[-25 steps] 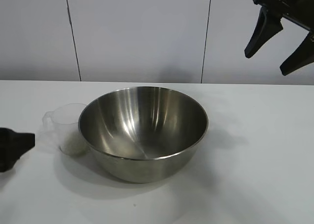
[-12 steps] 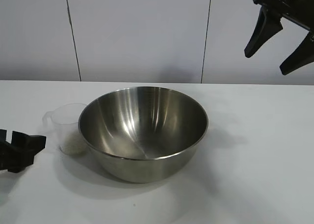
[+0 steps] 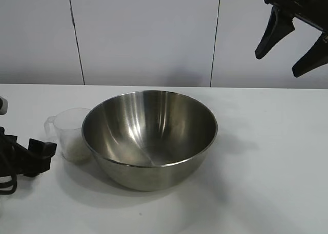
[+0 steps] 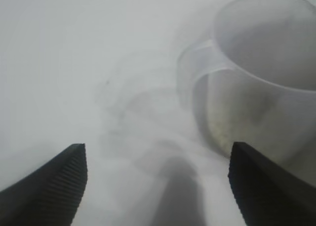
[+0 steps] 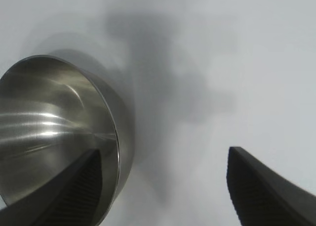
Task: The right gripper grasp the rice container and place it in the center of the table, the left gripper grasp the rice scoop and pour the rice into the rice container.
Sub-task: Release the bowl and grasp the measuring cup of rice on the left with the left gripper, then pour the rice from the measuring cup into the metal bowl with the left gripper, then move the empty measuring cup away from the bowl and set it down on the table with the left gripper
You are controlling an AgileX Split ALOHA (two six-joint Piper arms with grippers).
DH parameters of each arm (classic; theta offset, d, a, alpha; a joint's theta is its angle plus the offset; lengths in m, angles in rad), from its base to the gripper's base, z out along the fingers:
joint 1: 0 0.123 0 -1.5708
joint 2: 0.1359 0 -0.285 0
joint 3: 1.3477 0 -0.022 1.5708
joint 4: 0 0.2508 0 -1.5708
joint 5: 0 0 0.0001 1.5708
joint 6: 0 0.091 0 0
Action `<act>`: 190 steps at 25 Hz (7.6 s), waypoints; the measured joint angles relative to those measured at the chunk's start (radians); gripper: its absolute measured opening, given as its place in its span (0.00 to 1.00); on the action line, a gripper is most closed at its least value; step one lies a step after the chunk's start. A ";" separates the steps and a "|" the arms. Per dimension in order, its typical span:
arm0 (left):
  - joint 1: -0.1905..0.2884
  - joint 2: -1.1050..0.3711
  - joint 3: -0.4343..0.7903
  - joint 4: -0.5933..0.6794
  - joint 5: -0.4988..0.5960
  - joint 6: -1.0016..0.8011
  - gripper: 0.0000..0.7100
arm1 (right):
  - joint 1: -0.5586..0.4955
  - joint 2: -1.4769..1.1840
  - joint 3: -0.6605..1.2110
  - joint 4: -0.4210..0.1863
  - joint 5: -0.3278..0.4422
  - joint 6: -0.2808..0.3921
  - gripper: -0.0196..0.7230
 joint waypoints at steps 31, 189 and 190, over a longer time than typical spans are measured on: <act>0.000 0.056 -0.131 -0.053 0.000 0.004 0.27 | 0.000 0.000 0.000 0.000 -0.007 0.000 0.69; -0.437 -0.416 -0.422 -0.831 0.465 1.139 0.00 | 0.009 0.000 0.000 0.003 0.004 -0.001 0.69; -0.417 -0.435 -0.422 -0.835 0.483 1.113 0.00 | 0.008 0.000 0.000 0.009 0.007 -0.001 0.69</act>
